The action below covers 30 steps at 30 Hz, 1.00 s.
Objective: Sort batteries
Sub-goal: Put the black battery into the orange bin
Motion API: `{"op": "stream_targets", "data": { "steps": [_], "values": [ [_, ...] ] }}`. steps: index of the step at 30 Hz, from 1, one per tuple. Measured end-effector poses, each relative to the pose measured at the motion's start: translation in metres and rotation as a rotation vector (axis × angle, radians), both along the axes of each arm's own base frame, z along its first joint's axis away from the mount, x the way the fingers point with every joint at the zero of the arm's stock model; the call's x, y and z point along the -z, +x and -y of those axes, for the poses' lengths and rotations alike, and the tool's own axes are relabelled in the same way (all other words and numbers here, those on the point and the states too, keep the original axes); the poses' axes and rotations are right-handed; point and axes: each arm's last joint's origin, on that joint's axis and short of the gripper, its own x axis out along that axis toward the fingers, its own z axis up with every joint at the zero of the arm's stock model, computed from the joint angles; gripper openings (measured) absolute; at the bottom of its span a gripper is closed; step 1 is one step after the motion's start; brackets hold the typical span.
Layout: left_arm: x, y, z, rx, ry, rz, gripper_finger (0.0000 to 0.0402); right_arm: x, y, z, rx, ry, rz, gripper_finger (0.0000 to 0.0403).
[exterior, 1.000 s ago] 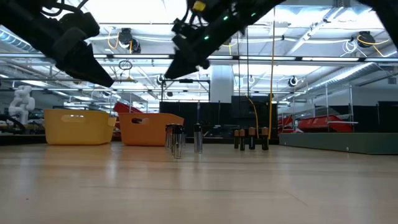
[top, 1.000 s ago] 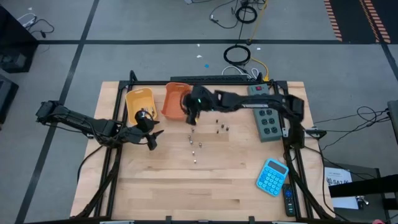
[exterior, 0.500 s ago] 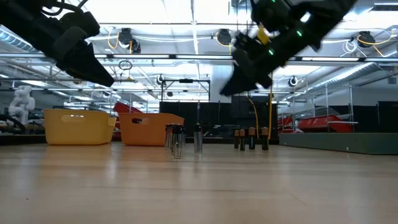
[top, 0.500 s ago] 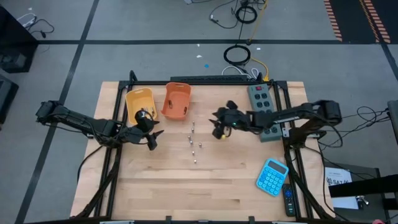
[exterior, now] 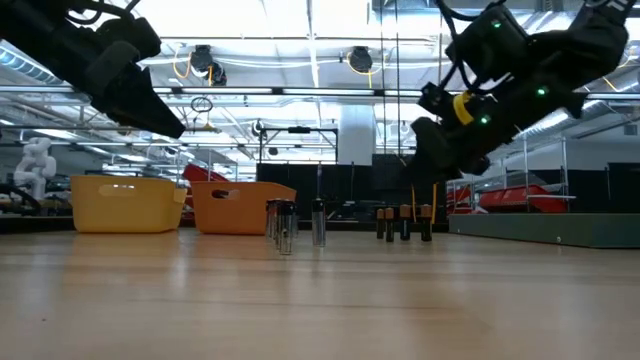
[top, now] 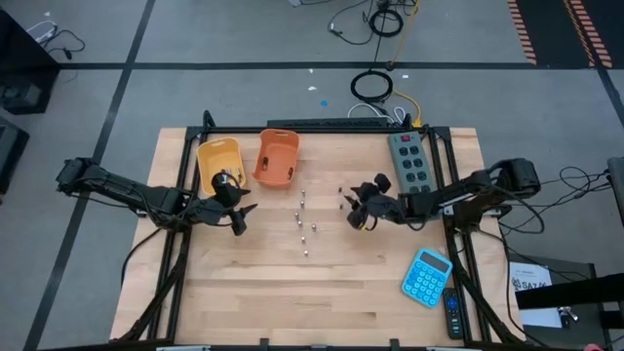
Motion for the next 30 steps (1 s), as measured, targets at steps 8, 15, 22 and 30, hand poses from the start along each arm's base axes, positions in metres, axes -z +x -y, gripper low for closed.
{"op": "stream_targets", "data": {
  "steps": [8, 15, 22, 30],
  "values": [
    [0.0, 0.0, 0.0, 0.005, -0.004, -0.001, 0.0235, 0.012, -0.013, -0.011, 0.046, -0.003, -0.007, 0.015],
    [0.0, 0.0, 0.0, 0.006, -0.005, -0.001, 0.0235, 0.019, -0.02, -0.009, 0.063, 0.009, -0.015, 0.015],
    [0.0, 0.0, 0.0, 0.006, -0.006, 0.0, 0.0235, 0.021, -0.023, -0.009, 0.067, 0.02, 0.007, 0.015],
    [0.0, 0.0, 0.0, 0.005, -0.007, 0.002, 0.0235, 0.024, -0.027, -0.009, 0.065, 0.031, 0.056, 0.015]
  ]
}}
